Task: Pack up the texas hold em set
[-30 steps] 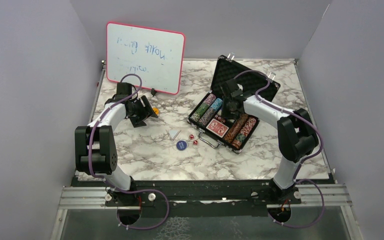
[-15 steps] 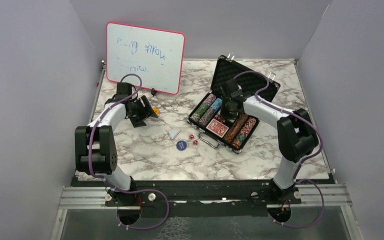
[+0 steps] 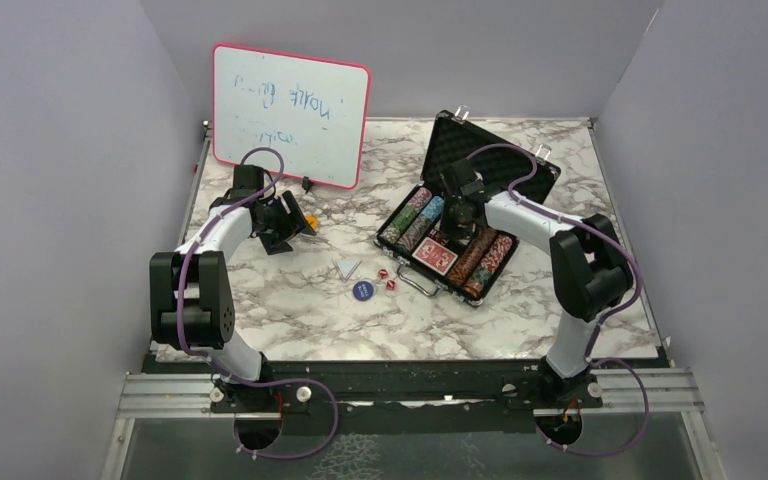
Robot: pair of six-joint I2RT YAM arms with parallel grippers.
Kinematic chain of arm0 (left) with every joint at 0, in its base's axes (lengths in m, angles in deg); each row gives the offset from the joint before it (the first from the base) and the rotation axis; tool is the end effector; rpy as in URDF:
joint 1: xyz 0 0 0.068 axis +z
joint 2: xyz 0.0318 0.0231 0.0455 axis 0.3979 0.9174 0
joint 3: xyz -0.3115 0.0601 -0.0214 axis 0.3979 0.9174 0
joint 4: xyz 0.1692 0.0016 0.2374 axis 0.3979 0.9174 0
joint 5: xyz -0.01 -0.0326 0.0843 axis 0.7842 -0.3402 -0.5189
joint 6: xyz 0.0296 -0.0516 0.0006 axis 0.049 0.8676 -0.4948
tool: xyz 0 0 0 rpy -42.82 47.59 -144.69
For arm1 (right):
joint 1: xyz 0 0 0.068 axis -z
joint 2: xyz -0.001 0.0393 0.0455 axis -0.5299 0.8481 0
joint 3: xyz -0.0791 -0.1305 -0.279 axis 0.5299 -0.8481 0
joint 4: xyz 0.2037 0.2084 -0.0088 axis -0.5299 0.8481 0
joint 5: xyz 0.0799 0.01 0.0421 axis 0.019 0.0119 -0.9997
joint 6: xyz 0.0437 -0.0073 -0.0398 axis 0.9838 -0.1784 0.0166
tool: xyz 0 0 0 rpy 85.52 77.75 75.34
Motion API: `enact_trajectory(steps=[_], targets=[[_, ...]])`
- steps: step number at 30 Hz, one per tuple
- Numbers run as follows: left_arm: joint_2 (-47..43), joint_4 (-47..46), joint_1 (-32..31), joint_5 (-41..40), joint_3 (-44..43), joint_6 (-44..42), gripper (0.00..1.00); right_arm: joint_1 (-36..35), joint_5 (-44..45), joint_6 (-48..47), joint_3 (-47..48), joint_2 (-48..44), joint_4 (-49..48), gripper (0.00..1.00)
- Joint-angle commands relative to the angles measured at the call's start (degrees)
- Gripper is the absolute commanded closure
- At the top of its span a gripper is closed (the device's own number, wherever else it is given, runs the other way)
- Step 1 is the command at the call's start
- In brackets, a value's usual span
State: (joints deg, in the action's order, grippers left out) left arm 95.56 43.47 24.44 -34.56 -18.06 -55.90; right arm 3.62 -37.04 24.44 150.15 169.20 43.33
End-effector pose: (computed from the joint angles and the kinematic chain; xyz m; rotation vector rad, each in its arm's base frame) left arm 0.3478 -0.0090 0.2225 -0.5886 2.6273 -0.6242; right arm 0.3740 0.1976 0.2095 0.2028 2.6473 0.2607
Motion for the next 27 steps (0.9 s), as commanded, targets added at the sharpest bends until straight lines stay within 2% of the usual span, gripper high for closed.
enact_trajectory(steps=[1, 10, 16, 19, 23, 27], targets=[[-1.39, -0.96, -0.12, 0.43, -0.35, -0.74, 0.29, 0.00, -0.55, 0.59, 0.71, 2.22, 0.02, 0.79], [-1.42, -0.95, -0.12, 0.47, -0.40, -0.76, 0.29, 0.00, -0.84, 0.11, 1.34, 1.13, 0.34, 0.78], [-1.75, -0.96, -0.15, 0.54, -0.43, -0.75, 0.29, 0.00, -0.74, -0.91, 2.29, -4.66, 0.71, 0.61], [-1.99, -0.96, -0.12, 0.50, -0.59, -0.79, 0.29, -0.13, -1.85, -2.08, 2.73, -7.10, 0.84, 0.58], [-2.69, -1.06, -0.12, 0.53, -0.35, -0.88, 0.29, -3.14, -1.78, -3.03, 4.20, -7.58, 1.91, 0.57], [-4.02, -1.19, -0.14, 0.39, 0.37, -0.91, 0.29, -9.49, 0.66, -4.07, 6.29, -6.28, 2.14, 0.56]])
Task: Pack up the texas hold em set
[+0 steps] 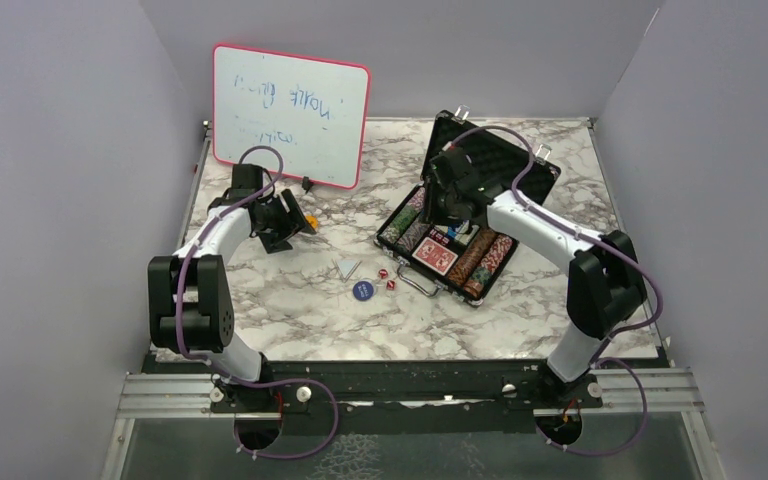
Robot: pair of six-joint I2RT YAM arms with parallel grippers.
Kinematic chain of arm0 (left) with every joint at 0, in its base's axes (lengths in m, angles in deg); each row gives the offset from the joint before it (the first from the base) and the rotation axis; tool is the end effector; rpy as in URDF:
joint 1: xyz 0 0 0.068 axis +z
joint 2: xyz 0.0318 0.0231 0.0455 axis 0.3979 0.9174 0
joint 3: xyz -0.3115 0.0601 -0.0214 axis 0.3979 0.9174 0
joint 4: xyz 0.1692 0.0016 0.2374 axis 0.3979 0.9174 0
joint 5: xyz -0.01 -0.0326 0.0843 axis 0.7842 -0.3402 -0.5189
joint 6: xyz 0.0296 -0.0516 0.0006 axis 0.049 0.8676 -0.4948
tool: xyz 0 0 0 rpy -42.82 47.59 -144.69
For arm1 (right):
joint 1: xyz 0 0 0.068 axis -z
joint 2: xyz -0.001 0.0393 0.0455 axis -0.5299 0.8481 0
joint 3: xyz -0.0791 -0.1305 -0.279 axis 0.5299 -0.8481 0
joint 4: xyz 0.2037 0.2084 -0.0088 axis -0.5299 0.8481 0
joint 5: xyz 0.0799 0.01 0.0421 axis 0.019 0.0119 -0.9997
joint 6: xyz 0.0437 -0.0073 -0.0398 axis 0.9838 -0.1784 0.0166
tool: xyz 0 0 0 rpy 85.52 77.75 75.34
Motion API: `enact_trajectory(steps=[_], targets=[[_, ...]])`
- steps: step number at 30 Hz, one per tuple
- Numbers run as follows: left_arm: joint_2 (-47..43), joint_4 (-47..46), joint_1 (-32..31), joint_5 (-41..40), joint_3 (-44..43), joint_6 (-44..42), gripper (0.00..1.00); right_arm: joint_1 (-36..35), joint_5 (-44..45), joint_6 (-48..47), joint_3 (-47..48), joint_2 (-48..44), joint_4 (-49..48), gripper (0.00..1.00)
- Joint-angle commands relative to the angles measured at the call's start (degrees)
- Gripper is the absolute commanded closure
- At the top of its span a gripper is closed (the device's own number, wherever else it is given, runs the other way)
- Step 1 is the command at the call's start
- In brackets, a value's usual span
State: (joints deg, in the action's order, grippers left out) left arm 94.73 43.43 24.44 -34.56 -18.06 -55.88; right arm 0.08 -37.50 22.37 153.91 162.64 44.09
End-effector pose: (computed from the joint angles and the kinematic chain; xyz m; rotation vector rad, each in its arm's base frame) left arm 0.3462 -0.0090 0.2273 -0.5820 2.6132 -0.6260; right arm 0.3570 0.2181 0.2767 0.0759 2.5059 0.3862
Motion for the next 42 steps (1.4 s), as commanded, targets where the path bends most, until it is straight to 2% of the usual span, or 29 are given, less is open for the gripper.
enact_trajectory(steps=[1, 5, 8, 12, 17, 25, 33, 38, 42], targets=[[-3.55, -1.29, -0.12, 0.35, 0.66, -0.91, 0.29, -8.07, 2.07, -2.34, 3.24, 0.99, 1.55, 0.56], [-5.19, -1.82, -0.12, 0.34, 1.99, -0.89, 0.29, -15.25, 5.36, -2.23, 7.06, 5.10, 4.11, 0.54], [-6.40, -2.32, -0.12, 0.38, 3.31, -0.84, 0.29, -18.83, 8.43, 1.44, 8.84, 8.02, 8.30, 0.51], [-7.39, -3.12, -0.23, 1.30, 5.01, -0.64, 0.29, -20.85, 11.71, 11.09, 6.52, 9.10, 11.20, 0.48], [-7.62, -3.54, -0.71, 1.72, 5.88, -0.55, 0.29, -21.84, 13.43, 15.92, 5.61, 10.59, 11.88, 0.49], [-6.96, -3.57, -1.74, 2.06, 5.29, -0.51, 0.29, -21.91, 10.40, 14.71, 6.37, 13.87, 10.76, 0.59], [-6.14, -3.59, -2.64, 2.03, 4.75, -0.80, 0.29, -22.11, 8.60, 13.82, 6.84, 15.42, 10.22, 0.62], [-5.90, -3.55, -2.83, 1.85, 4.59, -0.85, 0.29, -22.13, 7.80, 13.34, 7.36, 15.78, 10.53, 0.68], [-5.86, -3.57, -2.92, 1.72, 4.43, -0.98, 0.29, -22.43, 7.78, 13.10, 7.15, 15.33, 10.60, 0.70]])
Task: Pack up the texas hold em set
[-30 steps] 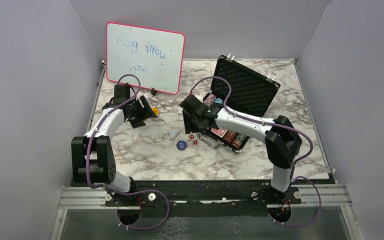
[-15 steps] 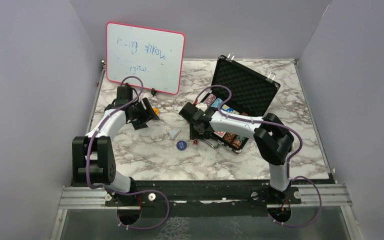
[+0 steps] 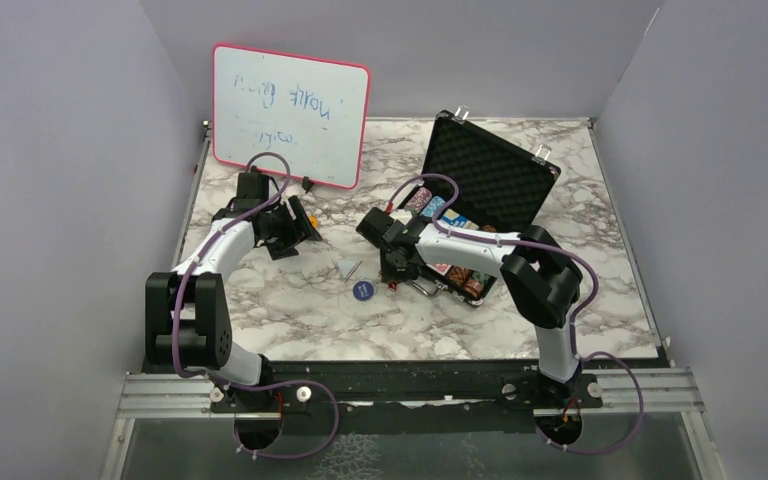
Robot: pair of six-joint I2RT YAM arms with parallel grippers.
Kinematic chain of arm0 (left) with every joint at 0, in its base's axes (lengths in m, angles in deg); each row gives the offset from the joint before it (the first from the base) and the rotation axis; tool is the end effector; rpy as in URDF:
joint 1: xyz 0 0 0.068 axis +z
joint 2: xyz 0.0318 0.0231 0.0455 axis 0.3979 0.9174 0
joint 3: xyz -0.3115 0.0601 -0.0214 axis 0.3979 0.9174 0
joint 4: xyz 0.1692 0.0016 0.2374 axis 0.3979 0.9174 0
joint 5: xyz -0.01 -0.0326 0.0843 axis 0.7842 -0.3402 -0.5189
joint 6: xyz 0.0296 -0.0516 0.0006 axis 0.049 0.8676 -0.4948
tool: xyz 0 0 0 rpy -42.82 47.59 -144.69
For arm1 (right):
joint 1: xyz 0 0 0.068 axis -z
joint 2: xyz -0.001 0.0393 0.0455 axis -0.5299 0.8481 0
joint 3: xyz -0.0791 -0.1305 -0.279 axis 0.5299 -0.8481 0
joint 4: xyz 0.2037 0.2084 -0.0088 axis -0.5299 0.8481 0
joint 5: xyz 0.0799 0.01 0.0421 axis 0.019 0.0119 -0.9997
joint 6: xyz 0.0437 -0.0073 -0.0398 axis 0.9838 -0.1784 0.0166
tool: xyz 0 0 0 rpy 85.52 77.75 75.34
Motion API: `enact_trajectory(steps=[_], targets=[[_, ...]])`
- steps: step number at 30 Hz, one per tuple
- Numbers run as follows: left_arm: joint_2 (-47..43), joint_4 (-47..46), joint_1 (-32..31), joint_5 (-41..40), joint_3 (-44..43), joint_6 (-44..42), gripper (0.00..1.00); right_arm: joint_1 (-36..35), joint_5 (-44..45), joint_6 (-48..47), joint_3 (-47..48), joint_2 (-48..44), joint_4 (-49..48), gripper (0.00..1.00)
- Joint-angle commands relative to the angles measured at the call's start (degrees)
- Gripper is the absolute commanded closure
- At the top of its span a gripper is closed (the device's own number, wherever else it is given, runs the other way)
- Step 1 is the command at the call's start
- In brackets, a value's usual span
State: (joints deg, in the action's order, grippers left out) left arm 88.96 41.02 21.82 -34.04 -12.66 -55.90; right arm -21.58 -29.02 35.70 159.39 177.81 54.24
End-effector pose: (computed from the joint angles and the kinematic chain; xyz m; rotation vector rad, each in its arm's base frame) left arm 0.3196 -0.0245 0.2308 -0.4983 2.5881 -0.6582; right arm 0.2743 0.3549 0.1893 -0.1044 2.7531 0.1432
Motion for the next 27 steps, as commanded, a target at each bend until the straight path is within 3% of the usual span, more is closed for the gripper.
enact_trajectory(steps=[1, 8, 13, 17, 27], targets=[[-0.02, -1.16, -0.33, 1.18, -0.92, -0.95, 0.29, -0.82, -0.69, -0.23, 1.58, 0.15, 0.44, 0.70], [0.14, -1.21, -0.44, 1.10, -0.86, -1.06, 0.29, -0.91, -0.42, -0.07, 1.69, -0.08, 1.00, 0.75], [0.23, -1.19, -0.56, 1.10, -0.91, -1.06, 0.29, -1.19, 0.64, 0.26, 2.06, -0.33, 2.83, 0.60], [0.29, -1.19, -0.66, 0.99, -0.84, -1.02, 0.29, -1.80, 0.82, 0.25, 2.47, -0.46, 3.95, 0.58], [0.00, -1.20, -0.83, 0.86, -0.65, -1.07, 0.29, -2.56, 1.07, 0.14, 2.88, -0.50, 4.67, 0.74]])
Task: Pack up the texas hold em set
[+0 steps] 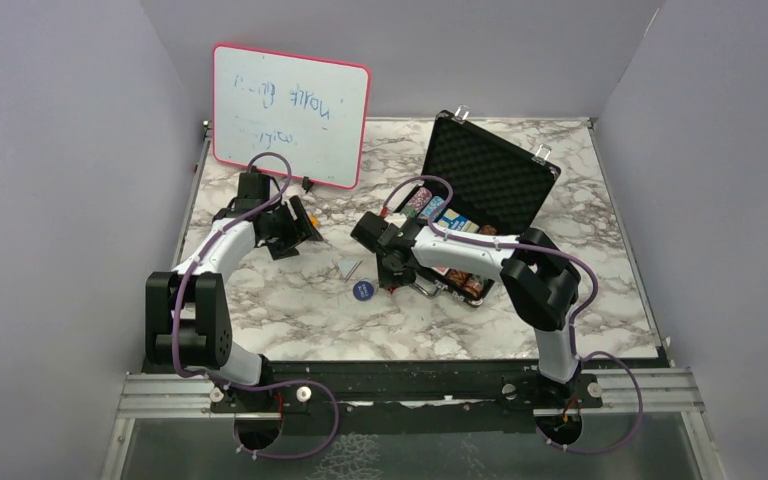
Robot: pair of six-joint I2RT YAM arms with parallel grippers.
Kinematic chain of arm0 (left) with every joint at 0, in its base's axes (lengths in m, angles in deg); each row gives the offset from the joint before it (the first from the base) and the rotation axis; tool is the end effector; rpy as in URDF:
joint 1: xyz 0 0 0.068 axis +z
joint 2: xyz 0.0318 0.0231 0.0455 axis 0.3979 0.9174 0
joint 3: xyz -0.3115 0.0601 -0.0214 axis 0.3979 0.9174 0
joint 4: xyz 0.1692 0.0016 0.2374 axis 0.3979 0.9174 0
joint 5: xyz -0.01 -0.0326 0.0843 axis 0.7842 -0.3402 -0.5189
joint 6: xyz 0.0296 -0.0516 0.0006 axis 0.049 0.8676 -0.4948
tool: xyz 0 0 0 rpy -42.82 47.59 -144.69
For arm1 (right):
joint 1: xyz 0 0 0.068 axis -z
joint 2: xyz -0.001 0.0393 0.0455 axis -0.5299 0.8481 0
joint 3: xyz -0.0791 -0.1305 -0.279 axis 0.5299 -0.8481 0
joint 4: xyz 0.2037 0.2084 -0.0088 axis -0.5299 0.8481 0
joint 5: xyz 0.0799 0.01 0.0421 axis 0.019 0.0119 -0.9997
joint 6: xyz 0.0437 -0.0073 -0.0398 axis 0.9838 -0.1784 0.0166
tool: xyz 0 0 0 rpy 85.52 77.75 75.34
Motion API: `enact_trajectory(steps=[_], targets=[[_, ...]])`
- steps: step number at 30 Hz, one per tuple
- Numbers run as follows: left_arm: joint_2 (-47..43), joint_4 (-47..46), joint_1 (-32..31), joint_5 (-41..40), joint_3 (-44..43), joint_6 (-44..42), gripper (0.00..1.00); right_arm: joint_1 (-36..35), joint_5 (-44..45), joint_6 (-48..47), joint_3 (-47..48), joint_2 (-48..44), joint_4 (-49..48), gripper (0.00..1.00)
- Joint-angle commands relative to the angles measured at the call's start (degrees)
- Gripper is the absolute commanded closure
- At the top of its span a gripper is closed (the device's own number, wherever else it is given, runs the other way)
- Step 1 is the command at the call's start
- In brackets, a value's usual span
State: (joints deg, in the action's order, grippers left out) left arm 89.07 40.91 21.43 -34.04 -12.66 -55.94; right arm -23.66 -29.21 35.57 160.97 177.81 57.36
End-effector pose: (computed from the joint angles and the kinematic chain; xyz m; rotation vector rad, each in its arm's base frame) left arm 0.3198 -0.0267 0.2303 -0.4888 2.5910 -0.6603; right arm 0.2609 0.3644 0.1957 -0.1639 2.7718 0.1266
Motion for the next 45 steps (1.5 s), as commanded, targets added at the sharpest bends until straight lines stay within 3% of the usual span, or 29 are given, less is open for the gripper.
enact_trajectory(steps=[1, 7, 12, 17, 21, 30, 34, 43, 45], targets=[[-0.13, -1.07, -0.44, 0.87, -0.65, -1.07, 0.29, -0.48, 1.27, 0.20, 1.26, -0.42, 1.39, 0.75], [-0.44, -1.11, -0.53, 0.90, -0.56, -1.16, 0.29, -0.48, -0.12, -2.89, 1.38, -0.25, -0.89, 0.74], [-0.64, -1.05, -0.53, 0.90, -0.56, -1.25, 0.29, -0.50, -2.20, -11.28, 1.80, -0.33, -2.28, 0.57], [-0.51, -1.08, -0.55, 1.01, -0.64, -1.17, 0.29, -0.50, -6.67, -23.49, 0.13, -3.48, -7.10, 0.48], [-0.64, -1.09, -0.61, 1.02, -0.83, -1.22, 0.29, -0.50, -9.27, -29.79, 0.53, -2.34, -6.01, 0.50], [-0.87, -0.78, -0.62, 0.90, -0.87, -1.22, 0.29, -0.49, -5.76, -28.02, 1.28, -0.16, -2.27, 0.53], [-0.71, -0.85, -0.63, 1.01, -0.99, -1.16, 0.29, -0.49, -7.19, -28.19, 1.23, 0.30, -2.44, 0.63], [-0.68, -0.78, -0.70, 0.97, -1.02, -1.11, 0.29, -0.50, -6.58, -28.12, 1.60, 1.58, -2.25, 0.60], [-0.73, -0.83, -0.70, 1.02, -1.00, -1.13, 0.29, -0.47, -6.42, -28.11, 1.73, 1.81, -2.33, 0.64]])
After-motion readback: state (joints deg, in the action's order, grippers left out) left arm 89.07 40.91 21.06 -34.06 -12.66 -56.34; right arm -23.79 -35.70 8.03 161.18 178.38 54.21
